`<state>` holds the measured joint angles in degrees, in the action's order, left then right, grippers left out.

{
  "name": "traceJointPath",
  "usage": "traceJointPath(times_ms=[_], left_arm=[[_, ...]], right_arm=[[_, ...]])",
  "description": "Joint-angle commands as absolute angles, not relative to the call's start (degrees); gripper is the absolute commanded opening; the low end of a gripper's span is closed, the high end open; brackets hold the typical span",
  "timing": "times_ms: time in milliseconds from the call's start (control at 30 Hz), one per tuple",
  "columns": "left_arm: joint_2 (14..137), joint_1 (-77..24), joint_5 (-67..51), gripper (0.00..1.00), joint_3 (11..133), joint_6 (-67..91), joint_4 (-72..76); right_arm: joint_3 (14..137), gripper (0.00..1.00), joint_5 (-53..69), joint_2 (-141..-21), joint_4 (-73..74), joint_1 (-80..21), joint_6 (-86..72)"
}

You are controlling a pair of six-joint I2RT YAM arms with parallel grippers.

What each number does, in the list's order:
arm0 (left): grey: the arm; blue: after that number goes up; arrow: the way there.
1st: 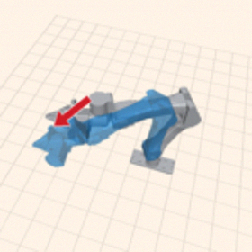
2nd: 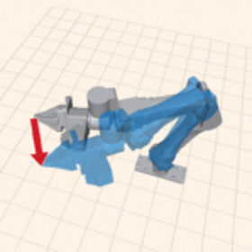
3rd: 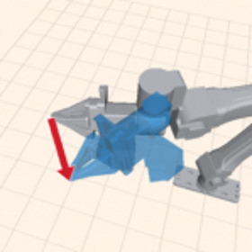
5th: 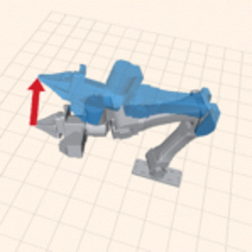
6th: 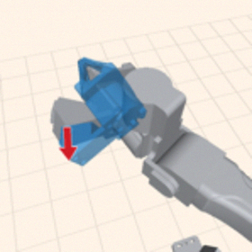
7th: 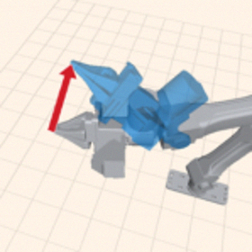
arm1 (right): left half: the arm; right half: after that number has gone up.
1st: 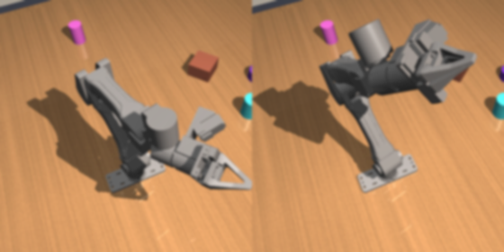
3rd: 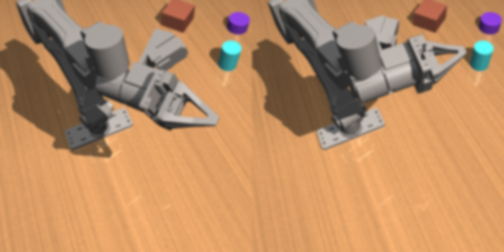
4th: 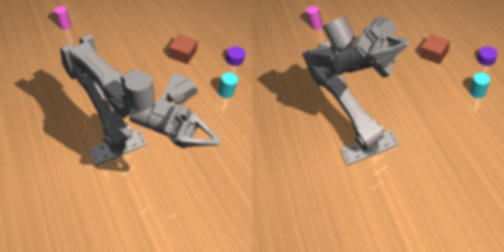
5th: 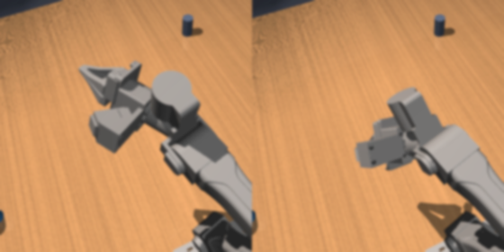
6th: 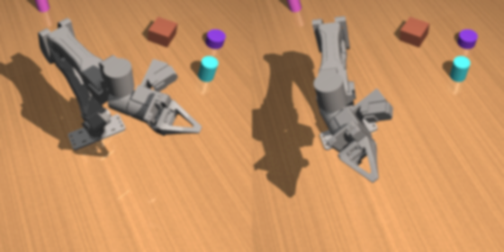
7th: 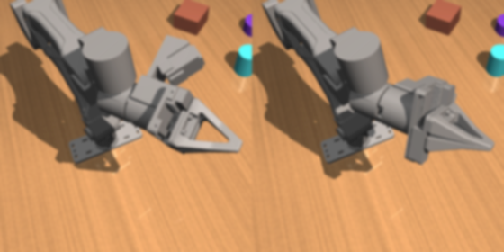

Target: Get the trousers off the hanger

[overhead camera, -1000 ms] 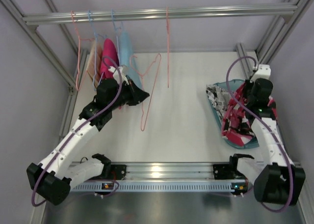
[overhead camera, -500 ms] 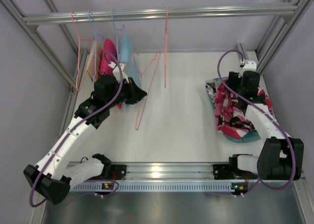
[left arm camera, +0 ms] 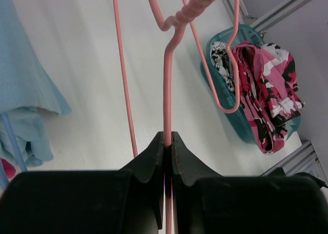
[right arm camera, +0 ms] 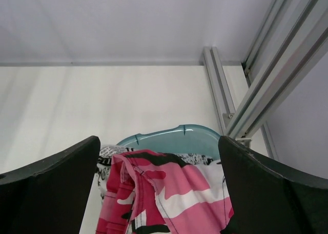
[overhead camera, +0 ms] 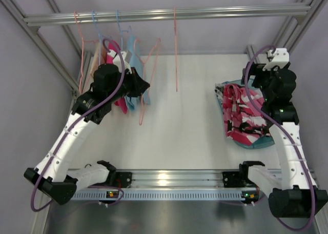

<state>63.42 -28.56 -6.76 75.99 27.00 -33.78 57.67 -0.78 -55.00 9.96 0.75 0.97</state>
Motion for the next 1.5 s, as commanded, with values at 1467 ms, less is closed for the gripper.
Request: traceJointPath(times_ms=[1467], left_arm=[[100.45, -28.92, 3.87, 0.00, 122.96, 19.25, -43.33]], right_arm=[[61.26, 0.99, 3.69, -51.50, 16.87, 0.44, -3.87]])
